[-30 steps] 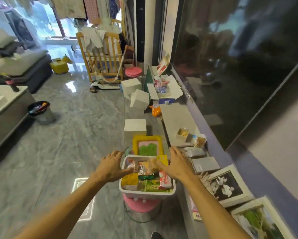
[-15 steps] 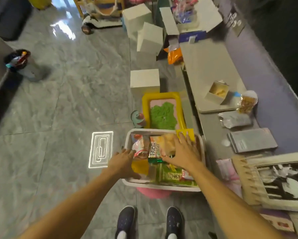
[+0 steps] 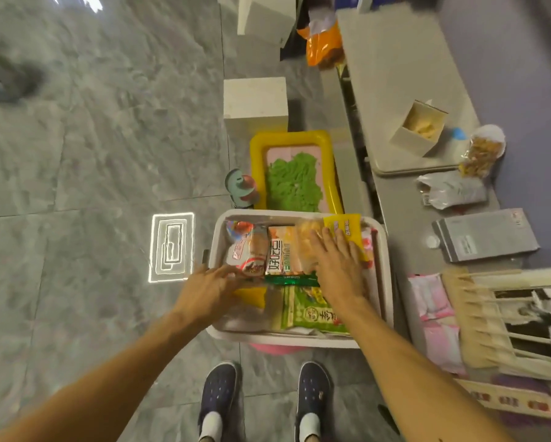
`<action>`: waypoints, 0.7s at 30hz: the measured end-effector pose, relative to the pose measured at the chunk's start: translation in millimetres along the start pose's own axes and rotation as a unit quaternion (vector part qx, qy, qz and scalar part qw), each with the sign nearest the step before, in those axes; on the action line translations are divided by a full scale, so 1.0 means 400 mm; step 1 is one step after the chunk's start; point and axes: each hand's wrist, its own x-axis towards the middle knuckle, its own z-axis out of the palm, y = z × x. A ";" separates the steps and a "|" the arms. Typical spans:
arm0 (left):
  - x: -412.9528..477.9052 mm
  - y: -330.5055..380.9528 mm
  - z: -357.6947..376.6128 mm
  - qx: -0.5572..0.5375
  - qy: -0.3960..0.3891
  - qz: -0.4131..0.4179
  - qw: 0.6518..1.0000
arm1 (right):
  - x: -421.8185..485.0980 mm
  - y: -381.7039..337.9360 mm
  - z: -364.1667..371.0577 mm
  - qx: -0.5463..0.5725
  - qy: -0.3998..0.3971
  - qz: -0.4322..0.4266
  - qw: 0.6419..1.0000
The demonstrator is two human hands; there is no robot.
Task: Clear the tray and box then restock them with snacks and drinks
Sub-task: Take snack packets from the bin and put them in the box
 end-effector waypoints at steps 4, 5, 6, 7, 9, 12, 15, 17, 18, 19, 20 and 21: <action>-0.045 0.025 -0.071 -0.045 0.059 -0.026 0.997 | -0.031 -0.011 -0.073 0.049 0.009 0.009 0.999; -0.056 0.032 -0.100 -0.058 0.086 -0.039 0.994 | -0.047 -0.015 -0.101 0.058 0.025 0.012 0.998; -0.066 0.040 -0.134 -0.079 0.104 -0.050 0.990 | -0.062 -0.016 -0.133 0.065 0.043 0.016 0.997; -0.073 0.049 -0.172 -0.105 0.121 -0.060 0.985 | -0.076 -0.015 -0.171 0.076 0.056 0.019 0.995; -0.085 0.069 -0.266 -0.159 0.153 -0.079 0.972 | -0.104 -0.011 -0.257 0.096 0.076 0.016 0.992; -0.096 0.102 -0.449 -0.215 0.172 -0.105 0.956 | -0.150 0.004 -0.412 0.112 0.126 0.017 0.986; -0.118 0.139 -0.638 -0.255 0.198 -0.115 0.939 | -0.208 0.024 -0.590 0.141 0.183 0.033 0.972; -0.135 0.167 -0.761 -0.266 0.213 -0.088 0.936 | -0.259 0.038 -0.714 0.155 0.223 0.045 0.961; -0.145 0.178 -0.815 -0.265 0.221 -0.068 0.936 | -0.289 0.043 -0.771 0.161 0.246 0.049 0.955; -0.155 0.190 -0.867 -0.265 0.229 -0.047 0.935 | -0.321 0.047 -0.825 0.167 0.268 0.051 0.948; -0.165 0.205 -0.917 -0.266 0.231 -0.026 0.935 | -0.356 0.051 -0.874 0.167 0.289 0.055 0.941; -0.172 0.219 -0.959 -0.266 0.234 -0.010 0.935 | -0.387 0.054 -0.915 0.163 0.306 0.062 0.936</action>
